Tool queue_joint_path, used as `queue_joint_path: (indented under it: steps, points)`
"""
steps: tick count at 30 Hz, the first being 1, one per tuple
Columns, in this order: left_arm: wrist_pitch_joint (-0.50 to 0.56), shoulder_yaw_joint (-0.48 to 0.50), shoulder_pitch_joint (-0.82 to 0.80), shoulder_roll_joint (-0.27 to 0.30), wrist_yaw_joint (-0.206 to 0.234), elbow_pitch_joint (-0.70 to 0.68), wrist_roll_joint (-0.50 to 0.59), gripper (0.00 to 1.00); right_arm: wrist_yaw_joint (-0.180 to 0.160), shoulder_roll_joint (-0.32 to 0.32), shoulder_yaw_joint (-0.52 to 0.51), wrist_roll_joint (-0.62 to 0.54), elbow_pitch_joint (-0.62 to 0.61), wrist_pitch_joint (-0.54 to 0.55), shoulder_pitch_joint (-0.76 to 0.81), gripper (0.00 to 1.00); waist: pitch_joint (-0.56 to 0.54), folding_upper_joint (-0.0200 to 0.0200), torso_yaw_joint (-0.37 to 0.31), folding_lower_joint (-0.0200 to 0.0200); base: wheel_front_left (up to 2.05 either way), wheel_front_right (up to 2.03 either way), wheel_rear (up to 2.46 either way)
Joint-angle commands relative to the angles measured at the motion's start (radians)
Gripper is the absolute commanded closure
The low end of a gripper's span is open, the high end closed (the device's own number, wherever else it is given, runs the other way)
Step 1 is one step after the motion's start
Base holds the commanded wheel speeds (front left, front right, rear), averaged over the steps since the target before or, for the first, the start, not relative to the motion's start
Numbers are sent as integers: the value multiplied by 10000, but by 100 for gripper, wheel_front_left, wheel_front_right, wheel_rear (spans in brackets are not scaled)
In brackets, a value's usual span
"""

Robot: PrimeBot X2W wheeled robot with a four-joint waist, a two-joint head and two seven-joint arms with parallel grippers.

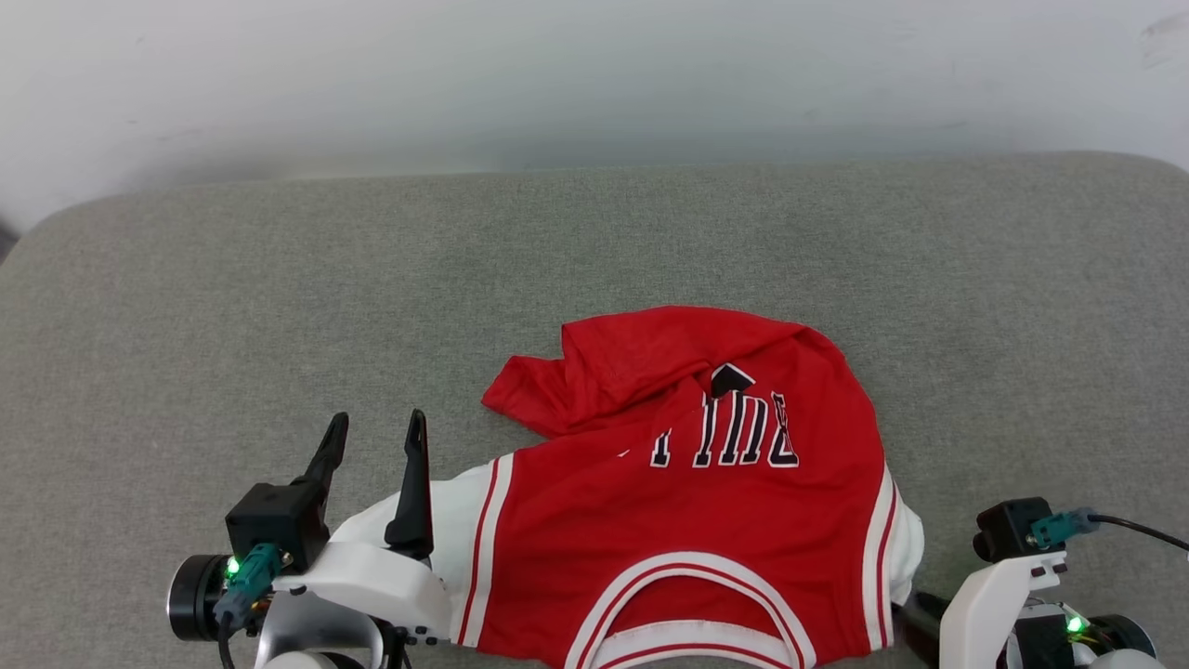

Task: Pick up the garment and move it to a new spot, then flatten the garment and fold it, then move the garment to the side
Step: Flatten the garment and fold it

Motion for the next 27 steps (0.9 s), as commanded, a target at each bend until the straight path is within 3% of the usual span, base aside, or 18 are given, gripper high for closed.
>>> queue_joint_path:
  steps: [1, 8, 14, 20, 26, 27]
  points:
    - [-62, 11, -98, -4, 23, 43, -24, 0, 0, 109, 202, 93, 232, -13, 32, 100, -4, 0, -16, -1, 0, 0, 0]
    - [-112, -1, -214, 14, -36, 225, -82, 0, -1, -370, -415, -211, -554, -1219, -426, 100, -68, 0, -243, -1, 0, 0, 0]
    - [-147, -8, -106, 43, 36, 233, -125, 0, -1, -338, -2070, -949, -1536, -1432, 103, 100, -165, 0, -474, -1, 0, 0, 0]
    - [-156, -47, -56, 60, 14, 256, -172, 0, -1, 373, -3694, -1406, -1637, -1051, 1217, 100, -201, 0, -558, -1, 0, 0, 0]
    - [-85, -38, -81, 96, 38, 322, -252, 0, -1, 1288, -3698, -1303, -847, -1220, 1786, 100, -169, 0, -645, -1, 0, 0, 0]
    - [-66, -45, -77, 106, 36, 337, -264, 0, -1, 1355, -3689, -1318, -721, -1405, 1759, 60, -180, 0, -661, -1, 0, 0, 0]
